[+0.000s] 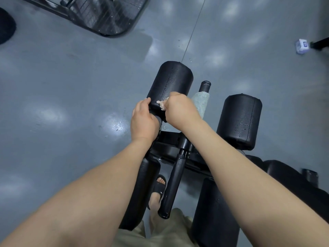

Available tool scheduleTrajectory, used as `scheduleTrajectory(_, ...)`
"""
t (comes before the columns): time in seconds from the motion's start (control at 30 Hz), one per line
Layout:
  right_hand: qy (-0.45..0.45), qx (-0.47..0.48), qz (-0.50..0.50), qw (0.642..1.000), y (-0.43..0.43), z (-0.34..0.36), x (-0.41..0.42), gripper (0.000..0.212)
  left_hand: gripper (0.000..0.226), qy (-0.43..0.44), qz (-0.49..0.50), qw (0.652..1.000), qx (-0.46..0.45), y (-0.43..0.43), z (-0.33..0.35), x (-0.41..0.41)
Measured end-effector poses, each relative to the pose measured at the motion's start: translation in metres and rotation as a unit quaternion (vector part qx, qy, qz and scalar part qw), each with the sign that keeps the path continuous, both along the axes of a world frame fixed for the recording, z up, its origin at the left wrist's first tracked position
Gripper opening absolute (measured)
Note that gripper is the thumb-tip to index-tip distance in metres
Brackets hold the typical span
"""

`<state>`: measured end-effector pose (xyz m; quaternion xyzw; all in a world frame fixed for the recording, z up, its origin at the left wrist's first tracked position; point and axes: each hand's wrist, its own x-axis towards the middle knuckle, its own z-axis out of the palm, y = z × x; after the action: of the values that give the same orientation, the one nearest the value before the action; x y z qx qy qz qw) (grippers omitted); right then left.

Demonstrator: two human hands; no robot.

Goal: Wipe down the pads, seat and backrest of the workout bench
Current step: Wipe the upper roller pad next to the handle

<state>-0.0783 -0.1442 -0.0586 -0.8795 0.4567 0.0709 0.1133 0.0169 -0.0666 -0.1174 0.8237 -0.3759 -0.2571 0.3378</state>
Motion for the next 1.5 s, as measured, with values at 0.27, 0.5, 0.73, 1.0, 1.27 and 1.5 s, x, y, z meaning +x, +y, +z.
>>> scheduleTrajectory(0.27,-0.083,0.094,-0.003,0.992,0.003,0.009,-0.014,0.027,0.059,0.012,-0.007,1.000,-0.012,0.002,0.003,0.000)
scheduleTrajectory(0.5,-0.202,0.126,-0.218,0.947,-0.062,0.024,0.001,0.010,0.060,0.000,-0.010,1.000,-0.020,0.003,-0.002,0.001)
scheduleTrajectory(0.73,-0.091,0.071,-0.210,0.971,-0.090,0.003,0.006,0.029,0.057,-0.009,-0.003,1.000,-0.020,0.001,-0.001,-0.001)
scheduleTrajectory(1.0,-0.085,0.004,-0.176,0.981,-0.099,0.002,0.000,0.029,0.058,-0.010,-0.004,1.000,-0.018,0.002,0.000,-0.003)
scheduleTrajectory(1.27,-0.100,0.001,-0.185,0.978,-0.134,-0.003,0.010,0.036,0.056,-0.030,-0.016,0.999,-0.027,0.002,-0.002,-0.003)
scheduleTrajectory(1.5,-0.027,-0.039,-0.084,0.995,-0.114,-0.005,0.009,0.033,0.055,-0.034,-0.016,0.999,-0.026,0.002,-0.003,-0.002)
